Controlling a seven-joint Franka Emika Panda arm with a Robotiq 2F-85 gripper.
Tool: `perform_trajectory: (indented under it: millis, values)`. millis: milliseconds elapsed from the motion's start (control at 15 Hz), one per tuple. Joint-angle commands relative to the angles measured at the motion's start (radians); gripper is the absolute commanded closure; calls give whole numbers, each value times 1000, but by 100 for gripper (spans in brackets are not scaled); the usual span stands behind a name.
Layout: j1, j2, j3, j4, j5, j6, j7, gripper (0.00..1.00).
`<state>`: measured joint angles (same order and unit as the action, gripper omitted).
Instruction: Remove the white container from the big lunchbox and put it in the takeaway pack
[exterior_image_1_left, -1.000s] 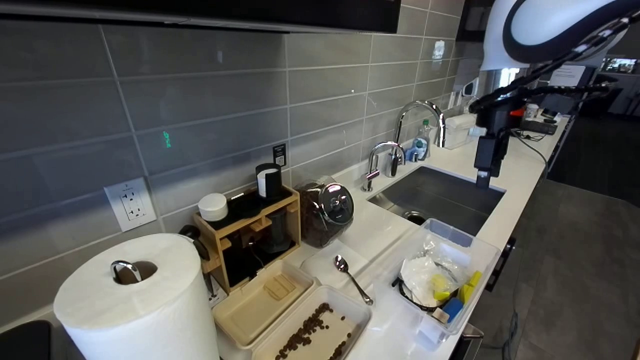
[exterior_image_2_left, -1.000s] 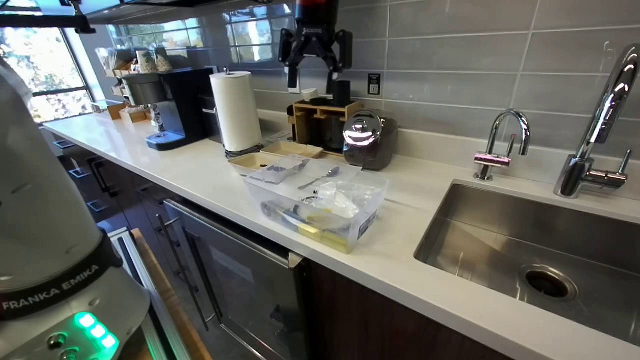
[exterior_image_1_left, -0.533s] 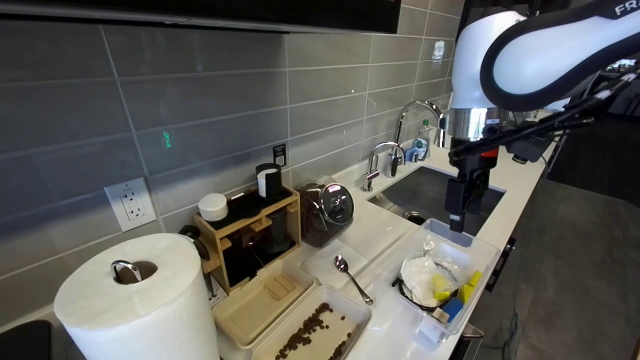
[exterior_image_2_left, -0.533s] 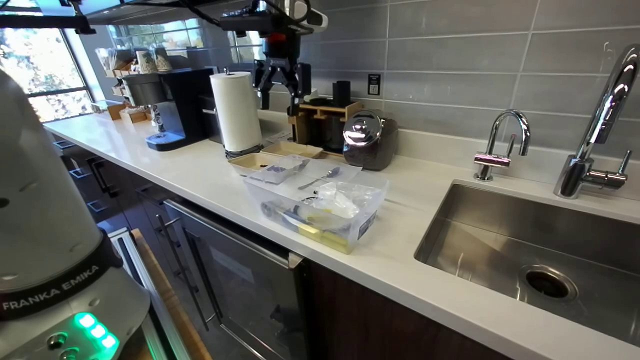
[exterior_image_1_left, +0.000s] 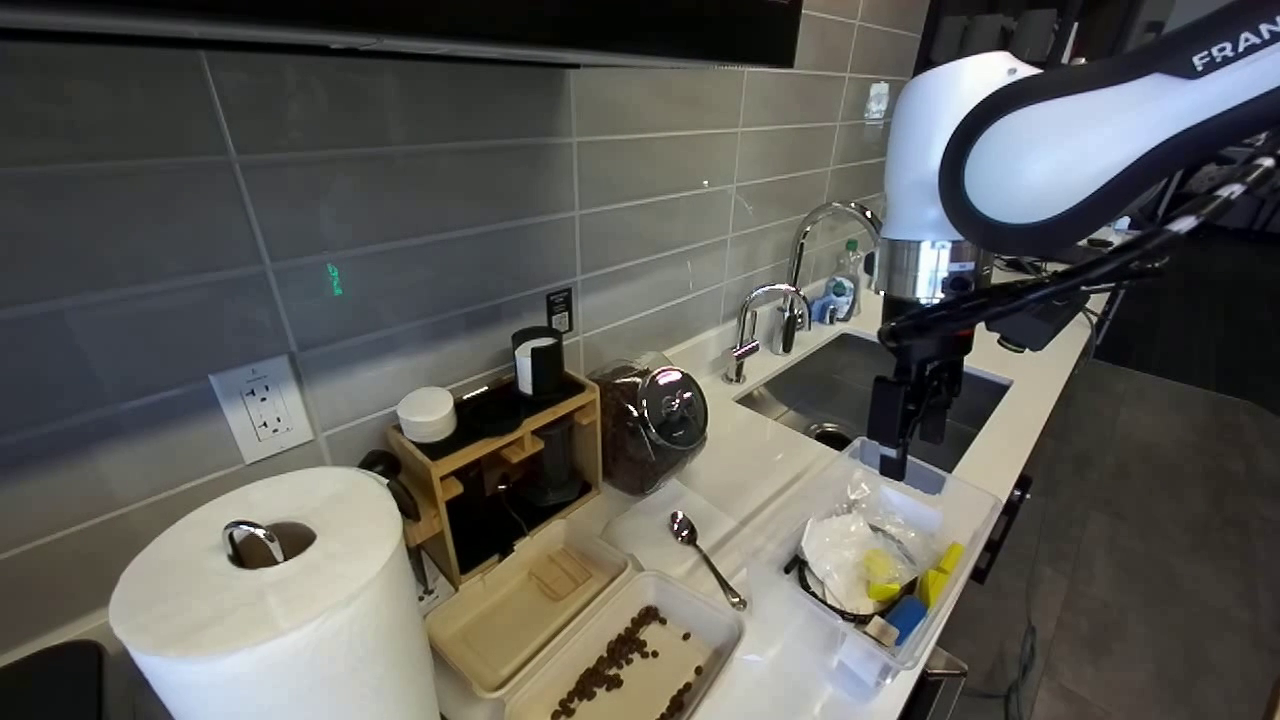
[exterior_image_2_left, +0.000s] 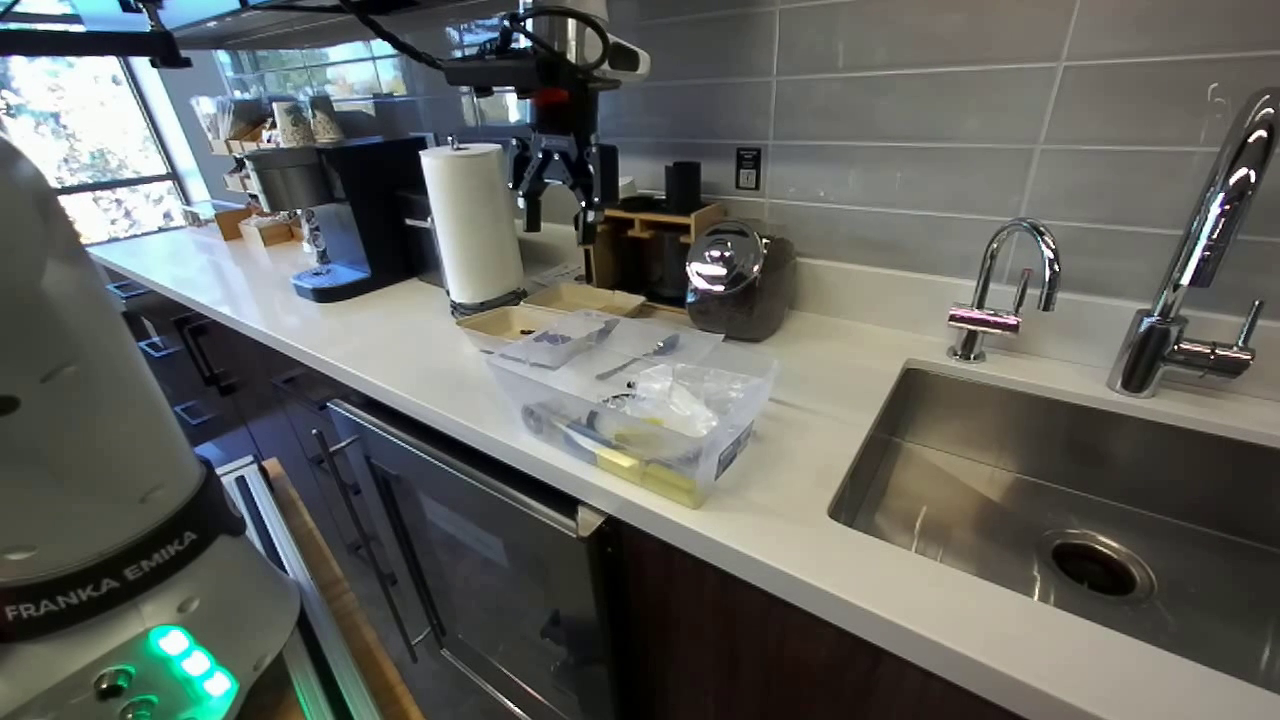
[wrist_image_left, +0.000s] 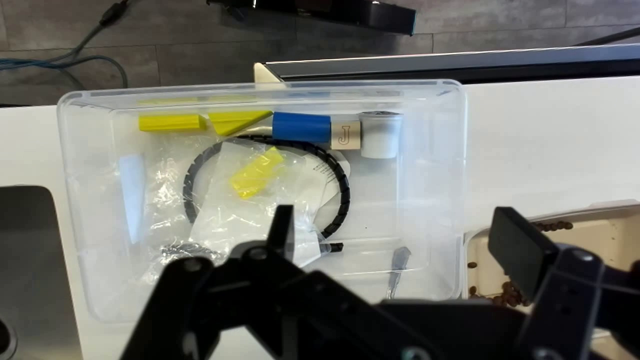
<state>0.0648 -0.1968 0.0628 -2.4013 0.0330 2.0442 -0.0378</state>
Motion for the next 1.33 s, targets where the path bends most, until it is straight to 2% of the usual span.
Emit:
perform_trajectory:
  millis: [0,200,533,1133,1267]
  values:
    - [-4,11,-3,0,3,40,23,0]
    - [8,57,6,-23,40,159,42,0]
    - [21,136,30,-68,30,292,76,0]
    - [29,258,39,-131,45,412,106,0]
    - [32,280,43,-137,65,423,99,20]
